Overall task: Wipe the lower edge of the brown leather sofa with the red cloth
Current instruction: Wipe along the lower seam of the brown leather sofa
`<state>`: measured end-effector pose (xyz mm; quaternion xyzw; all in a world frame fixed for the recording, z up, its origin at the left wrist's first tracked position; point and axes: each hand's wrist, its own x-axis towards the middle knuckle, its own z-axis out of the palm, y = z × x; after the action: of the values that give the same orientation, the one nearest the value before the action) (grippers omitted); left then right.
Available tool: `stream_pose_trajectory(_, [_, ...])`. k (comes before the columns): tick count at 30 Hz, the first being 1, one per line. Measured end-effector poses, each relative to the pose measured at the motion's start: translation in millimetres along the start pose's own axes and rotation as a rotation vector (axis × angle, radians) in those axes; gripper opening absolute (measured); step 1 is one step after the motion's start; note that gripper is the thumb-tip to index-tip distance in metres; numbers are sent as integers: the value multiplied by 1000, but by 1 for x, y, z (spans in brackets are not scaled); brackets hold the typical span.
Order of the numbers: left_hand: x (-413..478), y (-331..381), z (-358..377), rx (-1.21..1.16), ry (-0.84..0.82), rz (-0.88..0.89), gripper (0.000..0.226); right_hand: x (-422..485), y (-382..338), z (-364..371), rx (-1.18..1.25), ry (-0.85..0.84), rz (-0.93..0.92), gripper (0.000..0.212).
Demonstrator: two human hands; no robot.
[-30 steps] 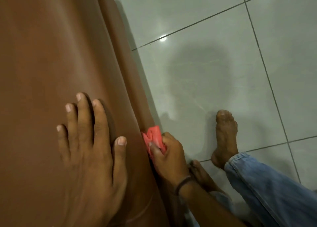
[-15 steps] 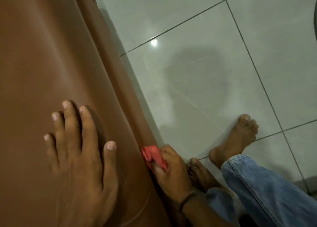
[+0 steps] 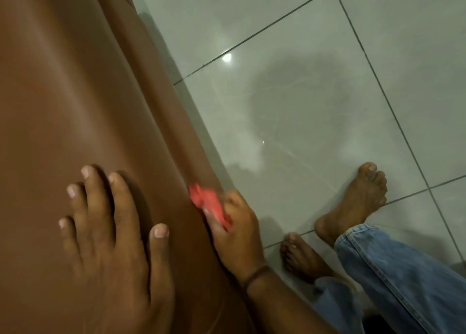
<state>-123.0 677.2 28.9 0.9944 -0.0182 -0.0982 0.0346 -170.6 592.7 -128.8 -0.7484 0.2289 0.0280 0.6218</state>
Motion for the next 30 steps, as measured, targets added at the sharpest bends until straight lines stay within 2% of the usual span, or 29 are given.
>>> stream_pose_trajectory(2, [1, -1, 3, 7, 15, -3, 76, -26, 21, -17, 19, -78, 41, 21])
stream_pose_trajectory(4, [1, -2, 5, 17, 20, -3, 75, -12, 36, -15, -36, -92, 174, 16])
stream_pose_trajectory(8, [-2, -3, 4, 22, 38, 8, 73, 68, 45, 10, -235, -138, 491, 32])
stream_pose_trajectory(11, [-2, -4, 6, 18, 34, 13, 72, 96, 14, 22, -168, -86, 445, 41])
stream_pose_trajectory(14, [-4, -3, 1, 22, 6, 14, 71, 69, -7, 1, -38, -161, 402, 23])
stream_pose_trajectory(16, [-4, 4, -6, 29, -38, -21, 70, 40, -16, -34, 143, -241, 449, 20])
stream_pose_trajectory(18, [-3, 19, -16, -1, -92, -73, 70, 22, -31, -75, 312, -203, 530, 15])
stream_pose_trajectory(20, [-1, 44, -27, -110, -119, -76, 67, 22, -52, -119, 485, -91, 657, 17])
stream_pose_trajectory(23, [11, 103, -38, -486, -217, -110, 61, 41, -89, -194, 718, -7, 799, 13])
stream_pose_trajectory(27, [44, 212, -44, -981, -590, -258, 48, 68, -122, -294, 833, 23, 790, 26])
stream_pose_trajectory(30, [70, 300, -45, -1099, -770, -132, 29, 90, -132, -370, 802, 89, 752, 41])
